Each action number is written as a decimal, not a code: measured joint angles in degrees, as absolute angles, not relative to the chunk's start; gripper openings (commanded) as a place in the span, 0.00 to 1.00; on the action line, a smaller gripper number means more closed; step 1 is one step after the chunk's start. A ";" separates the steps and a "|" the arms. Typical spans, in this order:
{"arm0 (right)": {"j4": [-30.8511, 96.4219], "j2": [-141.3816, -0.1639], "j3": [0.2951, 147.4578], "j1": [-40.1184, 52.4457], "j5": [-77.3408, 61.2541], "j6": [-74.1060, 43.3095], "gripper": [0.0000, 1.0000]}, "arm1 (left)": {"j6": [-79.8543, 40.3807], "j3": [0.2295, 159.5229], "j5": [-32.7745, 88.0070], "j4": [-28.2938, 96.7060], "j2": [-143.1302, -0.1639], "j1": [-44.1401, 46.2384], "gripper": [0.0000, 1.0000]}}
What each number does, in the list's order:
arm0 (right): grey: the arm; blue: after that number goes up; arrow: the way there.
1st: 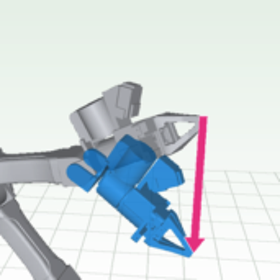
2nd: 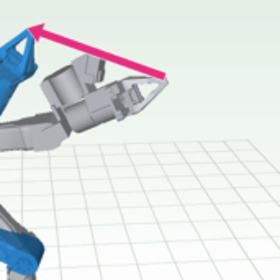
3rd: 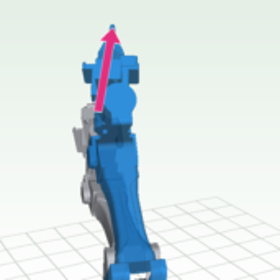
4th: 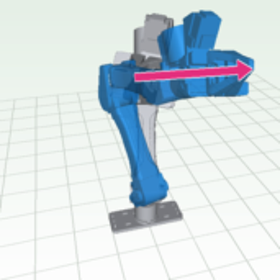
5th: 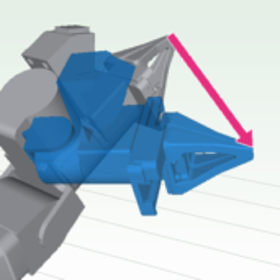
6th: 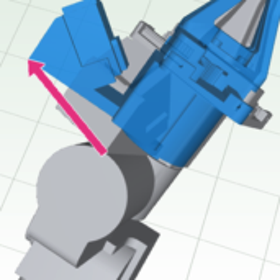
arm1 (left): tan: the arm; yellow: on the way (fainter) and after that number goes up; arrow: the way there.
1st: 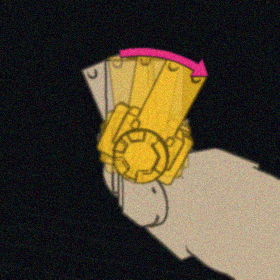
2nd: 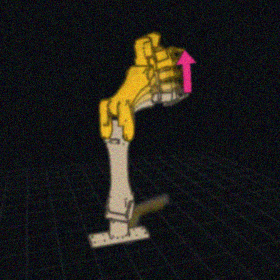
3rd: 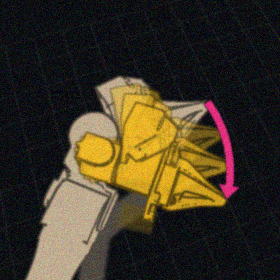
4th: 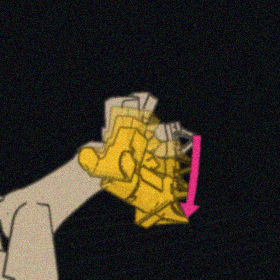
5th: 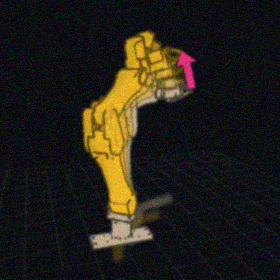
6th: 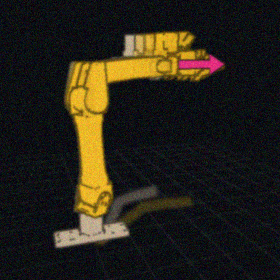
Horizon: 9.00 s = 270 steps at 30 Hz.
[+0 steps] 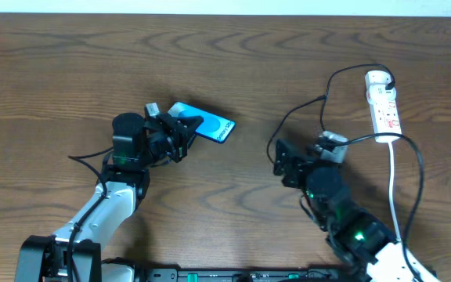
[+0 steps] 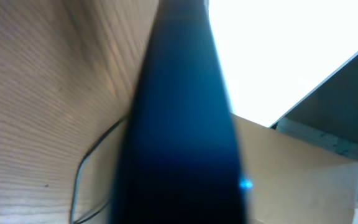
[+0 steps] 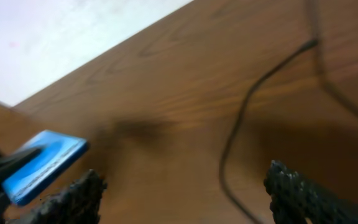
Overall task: Plug charger to phone and switch on socket
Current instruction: 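Move the right gripper to the black cable and grasp the USB-C plug, then lift the USB-C plug with the right gripper toward the phone, then align the USB-C plug under the phone's bottom port with the right gripper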
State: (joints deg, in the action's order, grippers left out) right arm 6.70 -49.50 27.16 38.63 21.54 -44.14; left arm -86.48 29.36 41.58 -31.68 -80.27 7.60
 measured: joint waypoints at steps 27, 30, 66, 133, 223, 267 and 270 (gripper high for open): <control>33.10 -92.12 68.53 17.82 4.60 -36.91 0.91 | -82.46 29.36 44.64 -24.88 -80.27 7.60 0.08; 33.10 -97.10 69.34 17.34 4.71 -41.08 0.82 | -82.46 29.36 44.71 -24.86 -80.27 7.60 0.08; 39.94 -125.75 91.13 15.29 4.60 -42.13 0.03 | -82.41 29.36 44.69 -24.88 -80.27 7.60 0.08; 55.09 -114.39 79.31 10.37 -27.38 -15.42 0.01 | -77.41 35.11 47.72 -32.03 -80.27 7.73 0.08; 42.06 -64.47 50.15 31.14 -21.30 -9.58 0.01 | -59.72 46.96 75.11 -47.92 -97.95 15.53 0.08; 41.41 -64.47 50.15 31.14 -21.43 -9.56 0.01 | -56.88 46.96 76.71 -47.97 -97.95 15.49 0.07; 41.43 -64.47 50.15 31.14 -21.43 -9.56 0.01 | -56.88 46.96 76.82 -47.97 -97.95 15.49 0.07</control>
